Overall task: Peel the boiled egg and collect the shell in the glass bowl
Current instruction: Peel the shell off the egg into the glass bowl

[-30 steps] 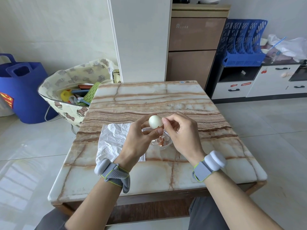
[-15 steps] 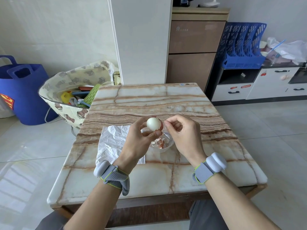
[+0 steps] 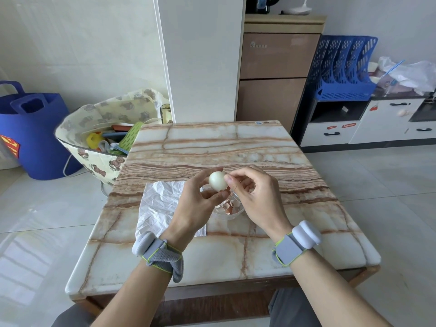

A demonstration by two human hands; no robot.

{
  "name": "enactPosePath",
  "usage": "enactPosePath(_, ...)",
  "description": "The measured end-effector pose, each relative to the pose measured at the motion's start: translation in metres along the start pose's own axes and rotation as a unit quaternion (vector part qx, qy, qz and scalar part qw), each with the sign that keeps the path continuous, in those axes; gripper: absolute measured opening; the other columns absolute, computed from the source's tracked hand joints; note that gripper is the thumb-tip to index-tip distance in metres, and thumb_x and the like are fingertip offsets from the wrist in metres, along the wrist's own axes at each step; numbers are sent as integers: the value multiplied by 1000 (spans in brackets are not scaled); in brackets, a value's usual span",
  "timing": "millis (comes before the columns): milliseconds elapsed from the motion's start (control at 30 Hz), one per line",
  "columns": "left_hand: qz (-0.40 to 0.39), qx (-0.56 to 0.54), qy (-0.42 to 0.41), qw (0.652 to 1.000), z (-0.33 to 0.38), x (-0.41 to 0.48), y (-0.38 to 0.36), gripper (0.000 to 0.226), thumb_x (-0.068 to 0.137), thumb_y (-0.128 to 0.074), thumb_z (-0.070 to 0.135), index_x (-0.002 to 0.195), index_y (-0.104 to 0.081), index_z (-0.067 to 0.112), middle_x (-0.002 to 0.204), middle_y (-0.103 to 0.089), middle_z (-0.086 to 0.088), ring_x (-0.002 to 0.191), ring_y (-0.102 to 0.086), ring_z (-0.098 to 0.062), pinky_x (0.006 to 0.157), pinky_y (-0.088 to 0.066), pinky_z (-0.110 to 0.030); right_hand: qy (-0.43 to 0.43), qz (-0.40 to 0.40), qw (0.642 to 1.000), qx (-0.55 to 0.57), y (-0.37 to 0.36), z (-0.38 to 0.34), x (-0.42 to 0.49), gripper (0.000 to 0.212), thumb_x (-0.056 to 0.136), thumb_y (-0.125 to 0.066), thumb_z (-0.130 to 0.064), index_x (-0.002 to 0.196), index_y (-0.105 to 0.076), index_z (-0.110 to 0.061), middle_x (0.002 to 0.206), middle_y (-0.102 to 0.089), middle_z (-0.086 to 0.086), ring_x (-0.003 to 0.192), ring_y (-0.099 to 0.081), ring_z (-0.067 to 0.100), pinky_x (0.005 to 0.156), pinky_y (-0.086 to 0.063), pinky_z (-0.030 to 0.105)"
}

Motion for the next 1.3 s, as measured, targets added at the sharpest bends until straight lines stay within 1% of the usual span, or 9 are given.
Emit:
enactPosePath(167, -1, -14, 4, 1000, 3, -1, -2, 60, 78, -87, 4, 132, -65, 17, 112, -74, -12, 87, -78, -25, 76, -59, -21, 9, 3, 1000, 0, 1, -3, 0, 9, 94, -78, -26, 90, -78, -17, 83, -70, -6, 74, -64, 12, 69, -50, 24)
enactPosePath(367, 12, 0, -2, 1000, 3, -2, -1, 52, 80, -86, 9, 128, -69, 18, 113, -73, -15, 82, -78, -21, 76, -59, -20, 38, 7, 998, -39, 1, -6, -1, 13, 98, -73, -19, 88, -76, -13, 77, -59, -16, 72, -58, 3, 69, -41, 14)
enactPosePath(467, 14, 11, -3, 1000, 1, 0, 1, 52, 80, -87, 10, 128, -70, 18, 113, -73, -16, 88, -77, -29, 85, -62, -29, 46, 18, 997, -57, 1, -6, -2, 14, 98, -71, -15, 85, -74, -11, 76, -59, -13, 70, -57, 3, 67, -42, 15)
enactPosePath(533, 12, 17, -6, 1000, 0, 0, 1, 51, 80, -87, 9, 128, -70, 18, 111, -73, -16, 86, -77, -23, 87, -62, -30, 51, 28, 997, -57, 2, -7, -3, 12, 96, -73, -13, 84, -73, -12, 75, -61, -12, 69, -57, 2, 66, -42, 13)
enactPosePath(600, 8, 28, -13, 1000, -1, 1, 1, 51, 80, -87, 10, 127, -70, 19, 110, -73, -15, 83, -76, -13, 86, -62, -29, 54, 32, 996, -58, 2, -7, -2, 12, 95, -74, -12, 83, -72, -13, 75, -62, -10, 67, -58, 4, 65, -44, 16)
enactPosePath(667, 7, 31, -17, 999, -2, 2, 1, 50, 80, -87, 10, 127, -70, 19, 109, -74, -13, 82, -75, -9, 85, -62, -28, 55, 34, 996, -57, 2, -7, -2, 13, 94, -74, -12, 81, -70, -14, 73, -64, -10, 66, -59, 6, 65, -45, 18)
enactPosePath(800, 5, 25, -15, 1000, -2, 2, 2, 51, 81, -86, 9, 127, -70, 20, 110, -74, -11, 81, -76, -13, 84, -62, -27, 45, 38, 997, -55, 2, -5, -1, 14, 92, -75, -10, 80, -68, -14, 72, -65, -12, 63, -59, 4, 63, -43, 12)
enactPosePath(1100, 8, 5, -3, 1000, -3, 1, 2, 58, 85, -81, 0, 137, -62, 17, 121, -71, -11, 85, -76, -16, 80, -58, -19, 4, 45, 998, -34, 8, 2, -2, 14, 88, -80, -10, 79, -71, -15, 73, -67, -9, 64, -60, 8, 64, -47, 15)
enactPosePath(1300, 17, -9, 8, 1000, -7, 2, 1, 60, 84, -81, -1, 136, -58, 16, 119, -73, -4, 83, -75, -11, 76, -56, -17, -5, 17, 1000, -10, 5, 3, -4, 8, 94, -71, -7, 93, -76, -13, 78, -71, -6, 68, -63, 9, 65, -51, 20)
Point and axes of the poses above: each hand's wrist, its own x-axis towards the middle knuckle, its own y-axis out of the back of the hand, z = x × y, the point moved 5 cm from there along x, towards the middle knuckle
